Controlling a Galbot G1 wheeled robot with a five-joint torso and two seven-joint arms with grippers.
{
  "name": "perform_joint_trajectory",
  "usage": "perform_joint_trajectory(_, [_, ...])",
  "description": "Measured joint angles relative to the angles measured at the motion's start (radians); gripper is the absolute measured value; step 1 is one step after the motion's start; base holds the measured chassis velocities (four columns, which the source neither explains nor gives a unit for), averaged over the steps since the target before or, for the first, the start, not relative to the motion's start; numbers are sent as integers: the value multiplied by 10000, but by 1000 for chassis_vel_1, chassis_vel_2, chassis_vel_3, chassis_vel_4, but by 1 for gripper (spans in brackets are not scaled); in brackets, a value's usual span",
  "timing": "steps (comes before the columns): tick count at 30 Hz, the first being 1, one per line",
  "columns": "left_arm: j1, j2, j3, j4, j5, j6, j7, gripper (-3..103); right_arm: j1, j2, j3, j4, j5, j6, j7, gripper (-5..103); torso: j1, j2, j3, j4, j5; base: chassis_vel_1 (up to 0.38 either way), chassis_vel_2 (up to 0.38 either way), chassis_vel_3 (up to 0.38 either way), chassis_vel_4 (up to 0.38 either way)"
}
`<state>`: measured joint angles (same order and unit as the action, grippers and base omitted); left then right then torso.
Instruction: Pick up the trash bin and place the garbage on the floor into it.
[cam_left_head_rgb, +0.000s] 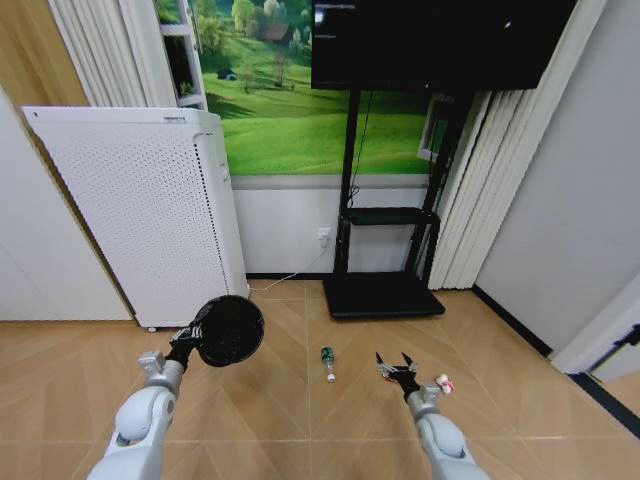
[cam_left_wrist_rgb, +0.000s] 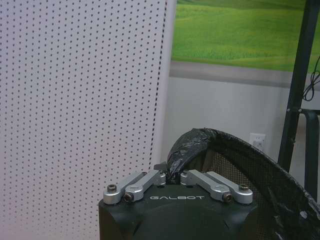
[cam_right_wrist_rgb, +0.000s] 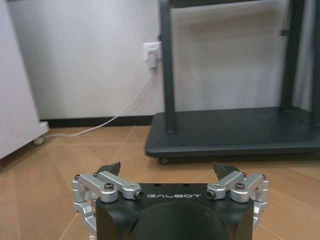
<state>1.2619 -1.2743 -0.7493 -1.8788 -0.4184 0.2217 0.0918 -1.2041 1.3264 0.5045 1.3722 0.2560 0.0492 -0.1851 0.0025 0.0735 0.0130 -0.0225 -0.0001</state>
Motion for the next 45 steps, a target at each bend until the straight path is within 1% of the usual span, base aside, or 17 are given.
perform_joint_trajectory(3, [45,79,0,-173,-1,38,6,7,149,-47,-280,-98,-97,-43,17,100,0,1,0,0,1,0,0,0,0])
perform_joint_trajectory(6, [249,252,-55,-546,-43,117,29,7,440,13,-609,-221,-405,-149,82,100,0,0,0,1,-1,0,0,0,0])
perform_joint_trajectory(12, [452,375,-113,-759,-84,154,84,7,432,125,-592,-199,-629,-277,-101,100,-1,1,-1,1,-1,0,0,0,0])
perform_joint_trajectory(19, [425,381,-51,-760,-79,165,130,7,302,142,-391,-200,-702,-97,-179,100,-1,0,-1,0,0,0,0,0,0])
perform_joint_trajectory(26, [338,389,-4,-660,-77,172,205,7,266,197,-221,-186,-788,-46,-188,100,-2,1,-2,0,0,-99,68,119,-112])
perform_joint_trajectory(37, [243,428,19,-469,-118,141,301,7,256,309,-264,-300,-943,79,-169,100,1,0,1,0,1,-204,199,207,-205])
perform_joint_trajectory(41, [174,453,88,-438,-158,103,324,7,270,326,-376,-423,-947,99,-164,100,4,0,3,1,1,-80,102,50,-40])
perform_joint_trajectory(43, [77,474,182,-377,-171,79,347,7,291,386,-409,-495,-949,107,-162,100,2,-1,1,-3,0,12,-14,-29,-3])
perform_joint_trajectory(45, [44,467,216,-332,-172,74,351,7,291,390,-409,-495,-950,86,-147,100,-1,0,-2,0,0,42,-29,-61,18])
